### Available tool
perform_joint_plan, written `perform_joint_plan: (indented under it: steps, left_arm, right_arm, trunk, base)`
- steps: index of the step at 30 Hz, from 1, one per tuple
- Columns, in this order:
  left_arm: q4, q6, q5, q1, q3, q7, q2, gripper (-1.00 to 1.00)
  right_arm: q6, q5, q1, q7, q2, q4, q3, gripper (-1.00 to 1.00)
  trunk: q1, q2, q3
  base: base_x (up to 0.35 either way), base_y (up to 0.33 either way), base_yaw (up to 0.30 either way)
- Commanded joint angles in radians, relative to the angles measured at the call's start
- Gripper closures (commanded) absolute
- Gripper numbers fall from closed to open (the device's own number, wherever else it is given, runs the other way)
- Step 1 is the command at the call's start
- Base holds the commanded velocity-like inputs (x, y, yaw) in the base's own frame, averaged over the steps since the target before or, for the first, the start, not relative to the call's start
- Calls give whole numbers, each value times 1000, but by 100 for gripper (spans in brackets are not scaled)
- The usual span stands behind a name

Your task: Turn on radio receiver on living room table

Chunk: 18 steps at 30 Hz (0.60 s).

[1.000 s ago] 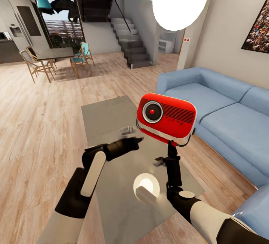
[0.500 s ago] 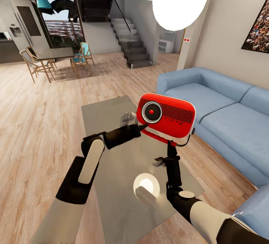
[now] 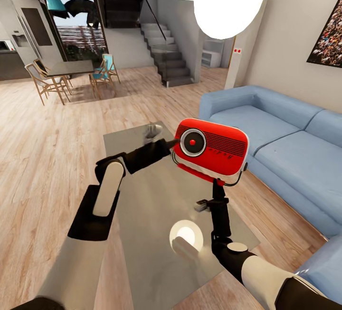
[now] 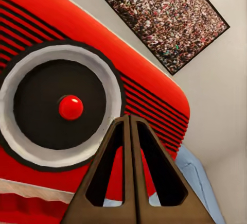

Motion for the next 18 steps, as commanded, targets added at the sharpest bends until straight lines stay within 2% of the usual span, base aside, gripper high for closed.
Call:
perform_joint_plan:
  steps: [1,4,7,14,18]
  left_arm:
    - [2,0,-1,-1,12,2,0,100]
    - [9,-1,-4,-2,70,10,0,100]
    - [27,-1,-5,-3,105,16,0,100]
    - [62,-10,-6,-3,120,19,0,100]
    - [119,-14,-5,-3,129,18,0,100]
  right_arm:
    - [-1,3,0,0,0,0,1,100]
    - [-2,3,0,0,0,1,1,100]
    - [-2,3,0,0,0,1,1,100]
    - [-2,3,0,0,0,1,1,100]
    - [-2,2,0,0,0,1,1,100]
  trunk:
    - [0,0,0]
    - [0,0,0]
    - [0,0,0]
    - [0,0,0]
    - [0,0,0]
  base:
    - [0,0,0]
    - [0,0,0]
    - [0,0,0]
    - [0,0,0]
    - [0,0,0]
